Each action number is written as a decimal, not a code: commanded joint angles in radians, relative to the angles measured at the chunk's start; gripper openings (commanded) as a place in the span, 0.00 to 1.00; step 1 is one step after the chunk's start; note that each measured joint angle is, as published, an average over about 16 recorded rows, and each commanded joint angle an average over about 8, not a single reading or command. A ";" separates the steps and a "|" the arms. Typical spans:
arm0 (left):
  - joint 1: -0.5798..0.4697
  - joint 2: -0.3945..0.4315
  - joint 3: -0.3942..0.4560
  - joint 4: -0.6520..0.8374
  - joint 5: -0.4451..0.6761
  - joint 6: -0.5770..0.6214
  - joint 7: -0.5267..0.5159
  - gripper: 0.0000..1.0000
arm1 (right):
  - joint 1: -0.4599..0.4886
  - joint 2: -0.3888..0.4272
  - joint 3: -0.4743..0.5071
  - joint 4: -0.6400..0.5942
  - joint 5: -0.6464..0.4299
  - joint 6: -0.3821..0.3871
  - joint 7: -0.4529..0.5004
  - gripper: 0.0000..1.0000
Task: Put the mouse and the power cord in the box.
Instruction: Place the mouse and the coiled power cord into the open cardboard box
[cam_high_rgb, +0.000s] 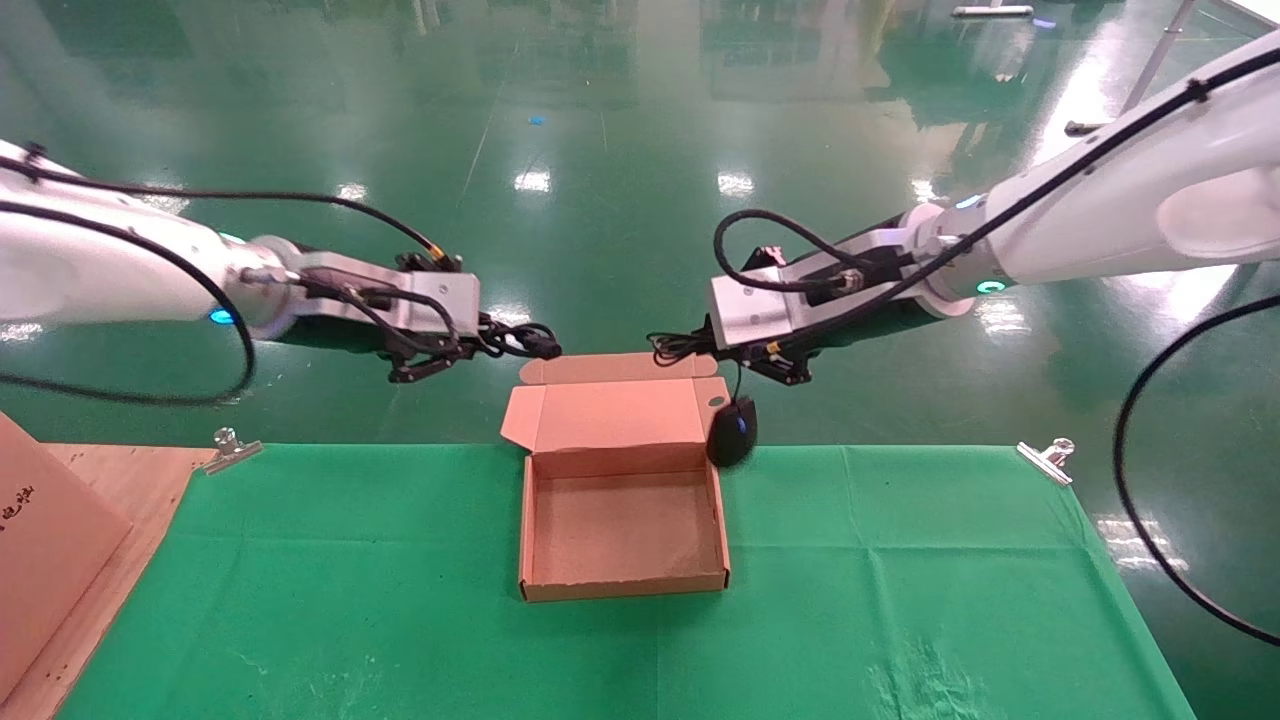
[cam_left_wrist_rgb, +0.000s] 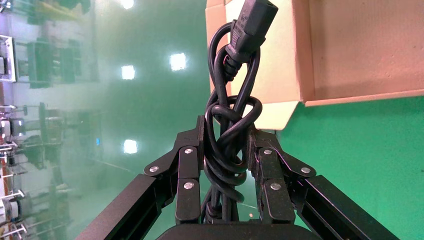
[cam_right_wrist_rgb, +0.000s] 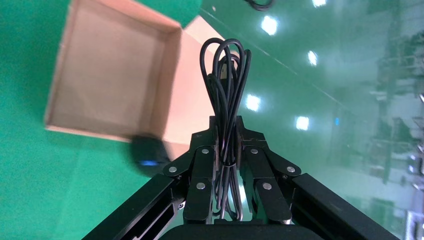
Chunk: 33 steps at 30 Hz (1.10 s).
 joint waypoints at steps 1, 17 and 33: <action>0.006 0.018 -0.003 0.008 -0.003 -0.036 0.011 0.00 | -0.004 -0.019 -0.007 0.010 -0.005 0.027 0.009 0.00; 0.326 0.104 -0.081 -0.116 -0.195 -0.183 0.087 0.00 | 0.010 0.078 -0.012 -0.033 0.034 -0.122 -0.019 0.00; 0.466 0.103 0.096 -0.254 -0.292 -0.371 -0.041 1.00 | -0.025 0.118 -0.015 -0.079 0.030 -0.128 -0.084 0.00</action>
